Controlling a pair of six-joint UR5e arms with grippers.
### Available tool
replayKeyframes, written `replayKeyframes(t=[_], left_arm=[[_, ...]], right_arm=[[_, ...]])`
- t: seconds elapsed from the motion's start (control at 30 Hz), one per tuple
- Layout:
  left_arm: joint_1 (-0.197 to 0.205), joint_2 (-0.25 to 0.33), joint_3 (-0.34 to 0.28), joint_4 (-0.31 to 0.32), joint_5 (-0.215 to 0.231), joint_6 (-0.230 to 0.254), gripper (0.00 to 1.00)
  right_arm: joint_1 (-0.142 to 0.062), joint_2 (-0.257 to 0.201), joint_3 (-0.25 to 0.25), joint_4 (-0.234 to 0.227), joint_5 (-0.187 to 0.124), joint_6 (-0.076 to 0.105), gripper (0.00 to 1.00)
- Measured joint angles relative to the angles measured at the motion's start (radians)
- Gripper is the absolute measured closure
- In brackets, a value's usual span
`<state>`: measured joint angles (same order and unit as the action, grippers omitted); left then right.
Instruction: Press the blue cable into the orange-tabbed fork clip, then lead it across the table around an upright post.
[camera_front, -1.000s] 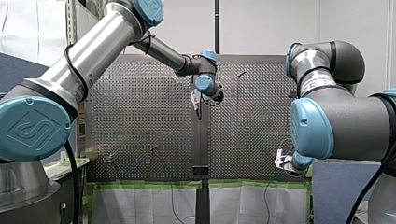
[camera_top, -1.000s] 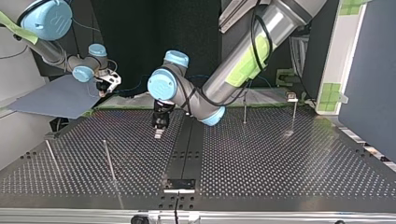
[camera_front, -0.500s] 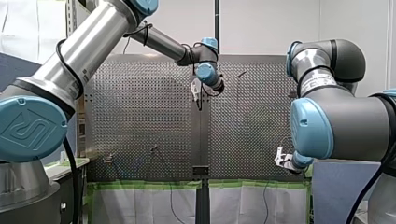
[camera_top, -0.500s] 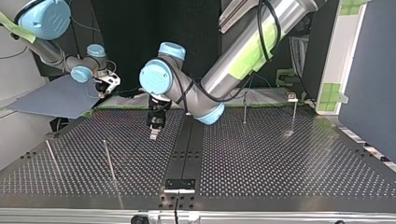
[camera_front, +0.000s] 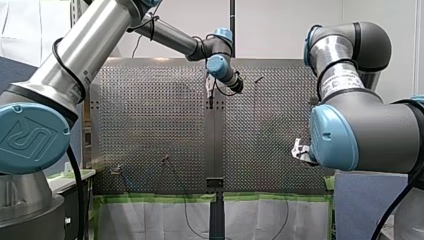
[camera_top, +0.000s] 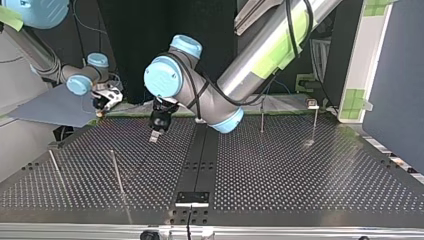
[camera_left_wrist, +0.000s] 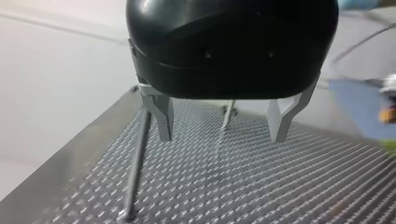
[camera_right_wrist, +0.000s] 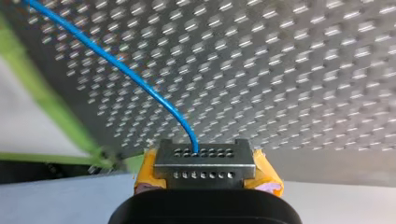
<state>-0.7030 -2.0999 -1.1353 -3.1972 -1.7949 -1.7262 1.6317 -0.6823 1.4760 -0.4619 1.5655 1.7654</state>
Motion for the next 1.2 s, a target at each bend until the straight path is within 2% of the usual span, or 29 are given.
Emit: replayKeyframes(t=[0.17, 0.4, 0.63, 0.77, 1.03, 1.2], left_arm=[[-0.004, -0.007, 0.030, -0.050, 0.028, 0.050, 0.01], [-0.012, -0.012, 0.101, -0.123, 0.010, 0.123, 0.01], [-0.015, -0.013, 0.170, -0.181, 0.013, 0.169, 0.01], [-0.016, -0.014, 0.199, -0.160, 0.013, 0.153, 0.01], [-0.018, -0.032, 0.207, -0.080, 0.012, 0.074, 0.01], [-0.019, -0.044, 0.208, -0.056, 0.010, 0.020, 0.01]], right_arm=[[0.009, -0.010, 0.003, -0.002, -0.002, 0.009, 1.00], [0.022, -0.010, 0.008, -0.006, -0.007, 0.027, 1.00], [0.031, -0.008, 0.017, -0.015, -0.007, 0.031, 1.00], [0.036, -0.008, 0.019, -0.018, -0.006, 0.031, 1.00], [0.045, -0.006, 0.019, -0.018, -0.002, 0.030, 1.00], [0.046, -0.005, 0.019, -0.018, -0.002, 0.030, 1.00]])
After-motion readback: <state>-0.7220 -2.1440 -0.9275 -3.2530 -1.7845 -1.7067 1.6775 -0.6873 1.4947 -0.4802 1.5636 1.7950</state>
